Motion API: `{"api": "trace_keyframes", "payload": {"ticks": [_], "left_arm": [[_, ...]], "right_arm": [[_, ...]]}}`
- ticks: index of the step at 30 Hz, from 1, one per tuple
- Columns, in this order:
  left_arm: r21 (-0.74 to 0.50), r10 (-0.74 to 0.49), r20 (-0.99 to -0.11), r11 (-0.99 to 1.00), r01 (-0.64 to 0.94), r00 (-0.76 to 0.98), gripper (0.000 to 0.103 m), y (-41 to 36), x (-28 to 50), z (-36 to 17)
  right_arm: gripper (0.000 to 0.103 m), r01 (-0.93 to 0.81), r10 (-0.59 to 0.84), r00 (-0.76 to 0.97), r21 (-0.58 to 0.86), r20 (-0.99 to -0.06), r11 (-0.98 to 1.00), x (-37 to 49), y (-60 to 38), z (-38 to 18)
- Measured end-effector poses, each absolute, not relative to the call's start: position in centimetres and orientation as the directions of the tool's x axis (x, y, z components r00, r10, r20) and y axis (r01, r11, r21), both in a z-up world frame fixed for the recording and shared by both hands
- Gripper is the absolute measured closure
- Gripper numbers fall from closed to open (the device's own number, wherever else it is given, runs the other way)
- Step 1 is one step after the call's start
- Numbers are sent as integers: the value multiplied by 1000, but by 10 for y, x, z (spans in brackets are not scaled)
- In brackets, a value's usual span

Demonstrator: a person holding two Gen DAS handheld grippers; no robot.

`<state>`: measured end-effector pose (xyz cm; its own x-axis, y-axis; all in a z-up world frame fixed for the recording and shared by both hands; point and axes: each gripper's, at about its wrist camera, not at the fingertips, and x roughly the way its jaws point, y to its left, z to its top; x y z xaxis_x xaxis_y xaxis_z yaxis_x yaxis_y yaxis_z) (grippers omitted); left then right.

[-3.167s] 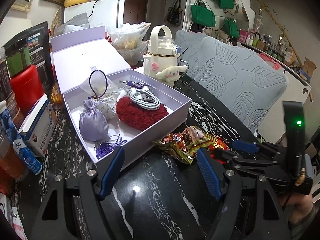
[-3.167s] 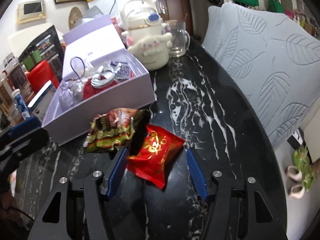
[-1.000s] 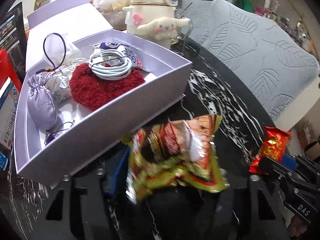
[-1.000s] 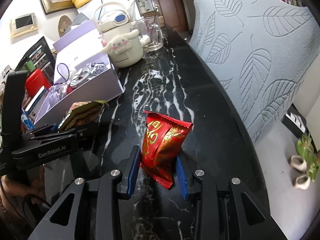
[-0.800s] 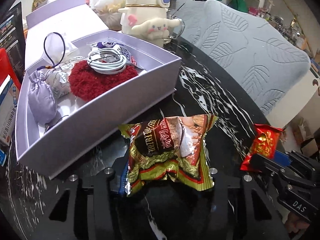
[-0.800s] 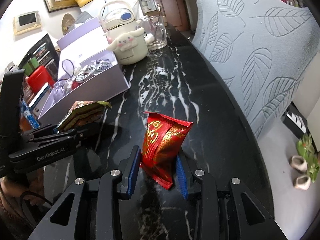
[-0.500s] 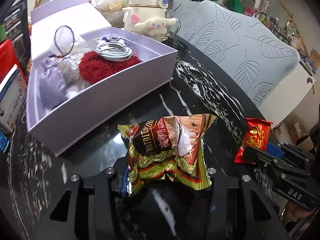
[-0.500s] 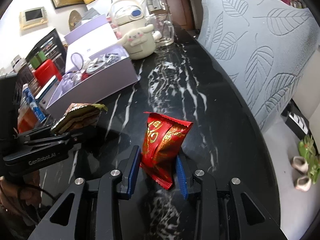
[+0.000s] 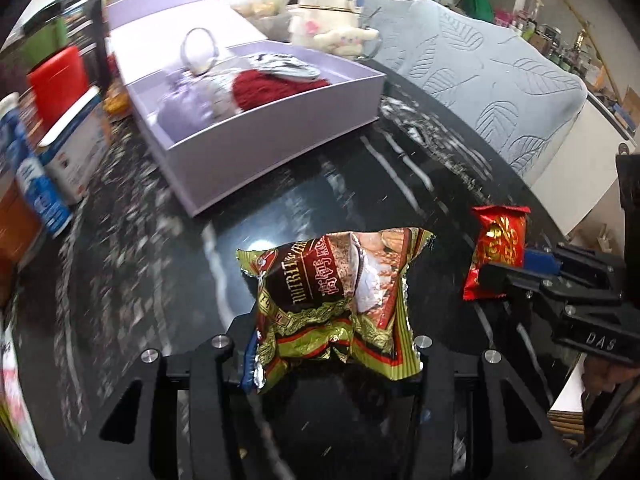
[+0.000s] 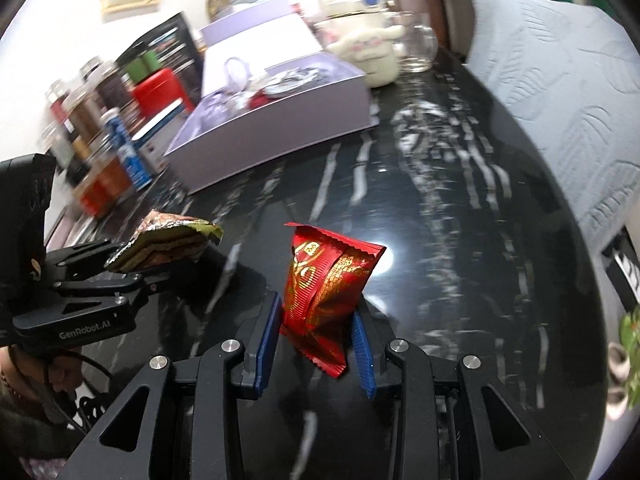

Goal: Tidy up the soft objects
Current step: 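Lift the green-gold snack bag with left tool while right tool lifts the red packet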

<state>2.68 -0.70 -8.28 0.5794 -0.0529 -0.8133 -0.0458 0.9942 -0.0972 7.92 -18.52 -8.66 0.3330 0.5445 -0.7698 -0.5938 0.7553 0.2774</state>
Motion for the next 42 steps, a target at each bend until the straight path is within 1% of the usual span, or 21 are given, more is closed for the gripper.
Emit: {"api": "trace_keyframes", "payload": {"ticks": [5,10,12,13,15,17,19,20,23,25,27,33,35,36,37,38,39,40,42], "left_arm": [[-85,-25,-819,993,-79,573,56,6,2,-82],[-76,-5,-825,992,-101,565,56,15,-15,-82],[-77,-3,-824,991,-105,567,55,18,-16,-83],[-77,-2,-823,991,-108,568,53,19,-14,-84],[-73,5,-824,991,-116,566,49,21,-12,-87],[-25,45,-821,993,-114,569,35,19,-9,-90],[-20,52,-817,993,-118,575,29,21,-8,-91],[-29,48,-815,992,-123,578,29,23,-7,-92],[-25,56,-810,991,-131,583,29,29,-1,-94],[-22,59,-806,991,-128,589,28,30,1,-94],[-22,57,-802,992,-125,594,28,32,2,-95],[-22,57,-798,992,-123,600,28,31,6,-94],[-22,58,-795,992,-124,604,28,31,8,-95],[-22,59,-793,992,-125,606,28,31,9,-95],[-22,59,-791,992,-125,609,28,31,10,-95],[-23,59,-789,992,-125,611,28,32,10,-95],[-23,59,-785,992,-124,616,28,32,10,-95],[-23,58,-782,992,-122,621,28,31,10,-96],[-23,58,-775,993,-120,629,34,31,10,-96]], "right_arm": [[69,-659,563,281,270,-777,702,68,-167,-86],[69,-687,568,253,267,-783,676,62,-156,-87],[68,-685,562,257,262,-786,680,62,-151,-87],[67,-684,558,262,256,-788,683,62,-150,-87],[61,-681,544,282,234,-791,694,61,-147,-87],[50,-675,538,294,227,-790,702,61,-147,-87],[43,-668,534,305,222,-789,710,61,-145,-87],[40,-665,534,307,224,-788,713,61,-144,-87],[37,-648,527,317,226,-789,727,62,-142,-87],[31,-633,519,327,225,-789,741,63,-142,-87],[30,-614,513,341,227,-788,756,65,-142,-87],[30,-570,498,375,229,-782,789,69,-142,-87],[30,-573,486,393,205,-781,793,68,-139,-88],[32,-579,479,403,188,-780,793,67,-137,-88],[39,-582,469,415,170,-780,795,66,-134,-89],[43,-583,452,431,142,-781,800,64,-132,-89],[51,-584,438,443,119,-782,803,64,-131,-89],[60,-586,431,451,104,-782,803,63,-129,-90],[64,-595,427,461,86,-778,799,62,-129,-90]]}}
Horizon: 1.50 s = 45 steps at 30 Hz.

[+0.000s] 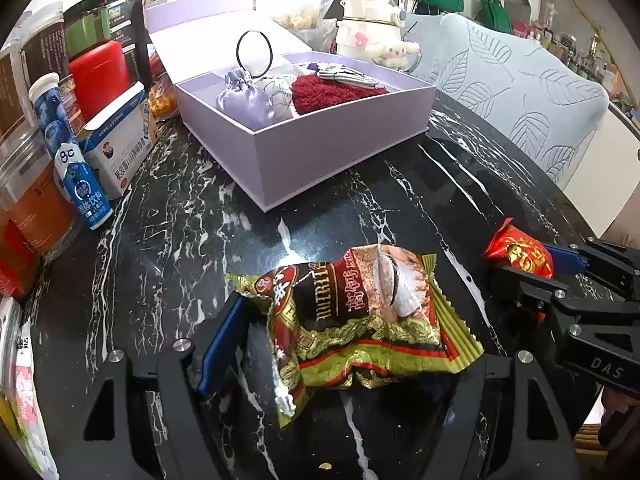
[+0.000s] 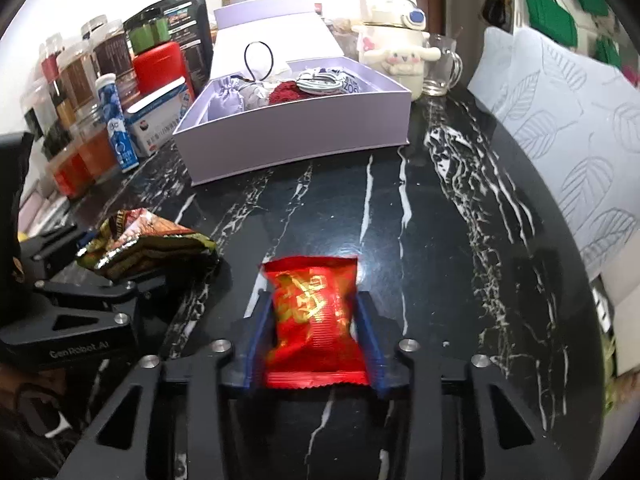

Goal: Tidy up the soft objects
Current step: 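Lift the green-gold snack bag with left tool while right tool lifts the red packet, then carry the snack bag with left tool while right tool carries red packet over the box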

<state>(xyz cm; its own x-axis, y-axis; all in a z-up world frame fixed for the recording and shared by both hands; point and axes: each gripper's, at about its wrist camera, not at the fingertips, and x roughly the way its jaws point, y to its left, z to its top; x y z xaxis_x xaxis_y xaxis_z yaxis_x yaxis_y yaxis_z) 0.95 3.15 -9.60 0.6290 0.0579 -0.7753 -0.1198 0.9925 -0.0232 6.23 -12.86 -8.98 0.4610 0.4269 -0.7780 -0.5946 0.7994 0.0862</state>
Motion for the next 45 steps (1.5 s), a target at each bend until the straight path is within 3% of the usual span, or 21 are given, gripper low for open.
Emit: {"api": "trace_keyframes", "payload": {"ticks": [1,4,24,45], "left_arm": [[-23,59,-772,992,-121,633,42,32,9,-96],[-27,50,-765,994,-110,642,52,30,9,-95],[-104,14,-717,986,-127,697,54,29,-21,-75],[-155,-12,-671,980,-124,742,54,29,-51,-58]], "right_arm": [[65,-598,428,462,83,-777,797,62,-128,-90],[65,-605,428,475,68,-769,794,60,-129,-91],[71,-634,555,421,204,-717,746,42,-138,-85],[73,-658,589,439,204,-678,725,17,-142,-63]]}}
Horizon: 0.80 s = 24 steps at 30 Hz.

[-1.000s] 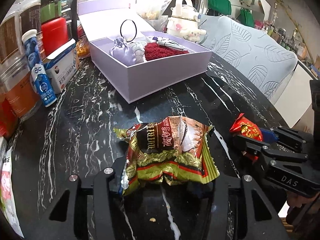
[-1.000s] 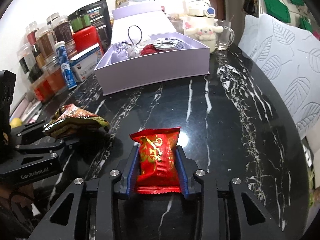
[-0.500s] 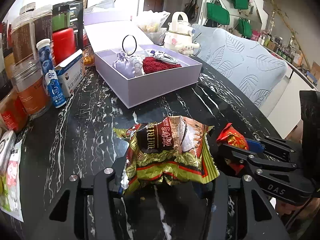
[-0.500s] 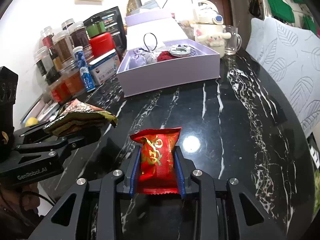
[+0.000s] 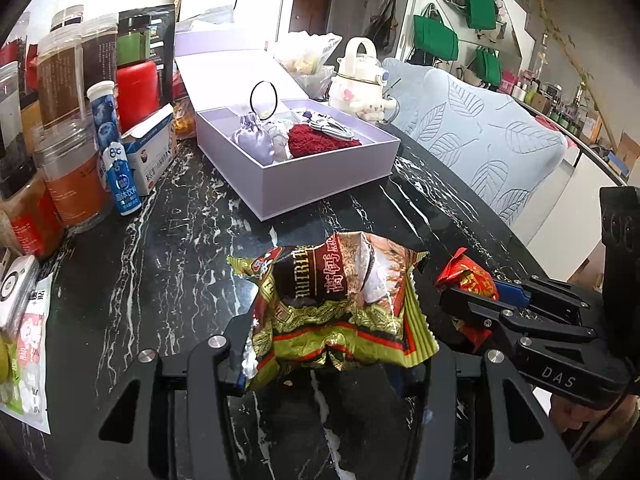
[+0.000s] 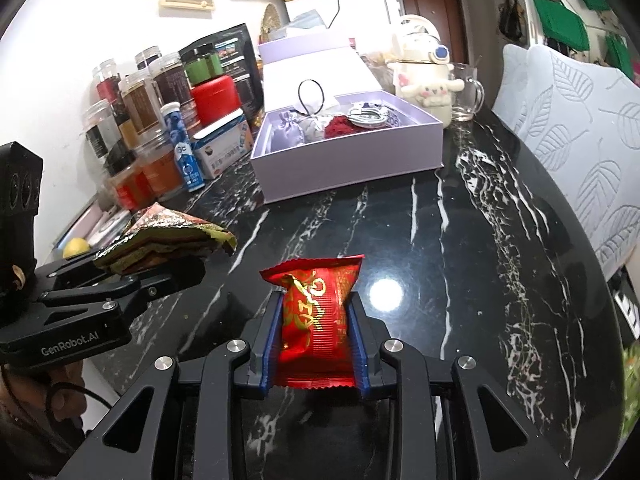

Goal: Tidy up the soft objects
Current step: 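Carry the snack bag with left tool while right tool carries red packet over the box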

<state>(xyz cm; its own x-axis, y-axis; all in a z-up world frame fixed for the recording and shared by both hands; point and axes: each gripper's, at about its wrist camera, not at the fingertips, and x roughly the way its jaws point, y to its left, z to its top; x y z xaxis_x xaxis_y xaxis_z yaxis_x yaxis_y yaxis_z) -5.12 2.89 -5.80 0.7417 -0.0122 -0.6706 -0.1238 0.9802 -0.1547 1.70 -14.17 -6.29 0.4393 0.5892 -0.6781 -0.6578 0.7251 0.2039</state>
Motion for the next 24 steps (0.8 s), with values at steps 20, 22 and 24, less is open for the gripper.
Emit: {"api": "trace_keyframes", "payload": {"ticks": [20,22,24], "left_arm": [[-139,28,-646,978,-153,762,54,45,-34,-32],[-133,33,-641,979,-153,767,54,47,-30,-27],[-126,37,-633,981,-150,773,54,48,-26,-21]], "right_arm": [[73,-736,649,383,208,-657,644,34,-116,-38],[73,-749,658,380,201,-650,631,37,-111,-32],[73,-760,662,381,189,-645,622,39,-108,-28]]}}
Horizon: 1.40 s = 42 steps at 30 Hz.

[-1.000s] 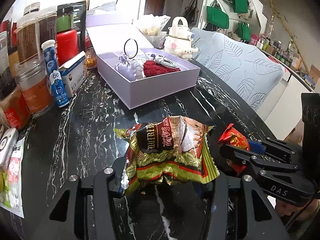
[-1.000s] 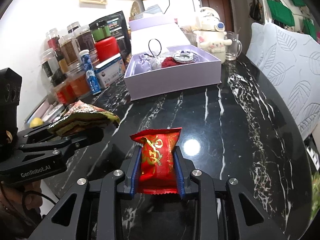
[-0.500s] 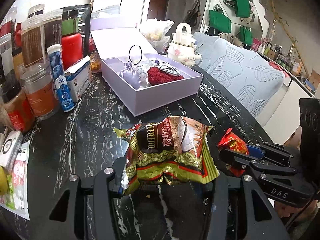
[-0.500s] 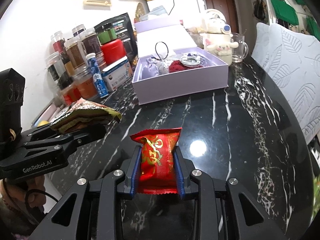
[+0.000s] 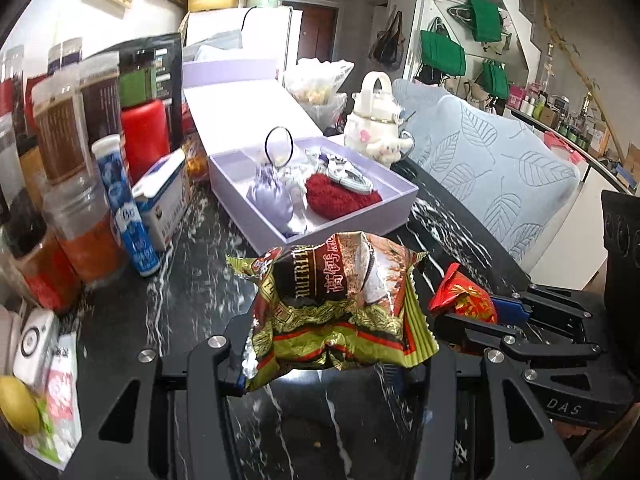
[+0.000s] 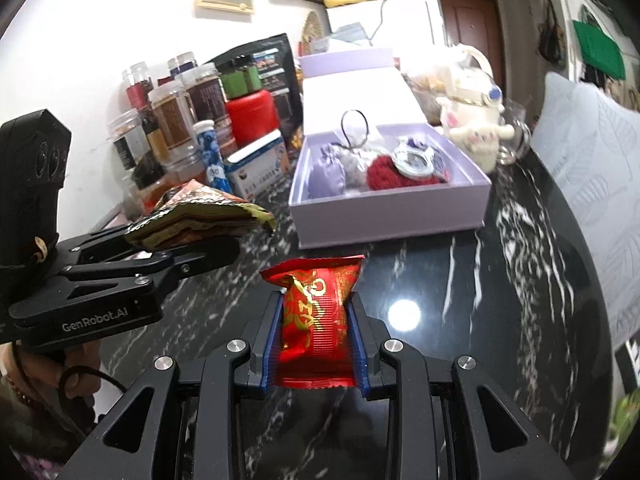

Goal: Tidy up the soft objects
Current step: 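Carry the snack bag with left tool while right tool carries red packet over the box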

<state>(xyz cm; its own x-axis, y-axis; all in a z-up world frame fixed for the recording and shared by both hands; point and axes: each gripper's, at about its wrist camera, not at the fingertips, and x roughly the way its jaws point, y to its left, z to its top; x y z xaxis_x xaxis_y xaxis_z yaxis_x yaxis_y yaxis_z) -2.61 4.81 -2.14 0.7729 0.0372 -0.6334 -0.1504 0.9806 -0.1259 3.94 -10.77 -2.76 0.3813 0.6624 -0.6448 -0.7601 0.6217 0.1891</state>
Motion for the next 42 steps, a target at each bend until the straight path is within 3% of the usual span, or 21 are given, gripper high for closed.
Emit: {"api": "trace_keyframes", "payload": {"ticks": [42], "left_arm": [[-46,78,-503,992,-117,861,54,93,73,60]], "right_arm": [[73,-856,761,387,105,-521,507,140,-36,55]]}}
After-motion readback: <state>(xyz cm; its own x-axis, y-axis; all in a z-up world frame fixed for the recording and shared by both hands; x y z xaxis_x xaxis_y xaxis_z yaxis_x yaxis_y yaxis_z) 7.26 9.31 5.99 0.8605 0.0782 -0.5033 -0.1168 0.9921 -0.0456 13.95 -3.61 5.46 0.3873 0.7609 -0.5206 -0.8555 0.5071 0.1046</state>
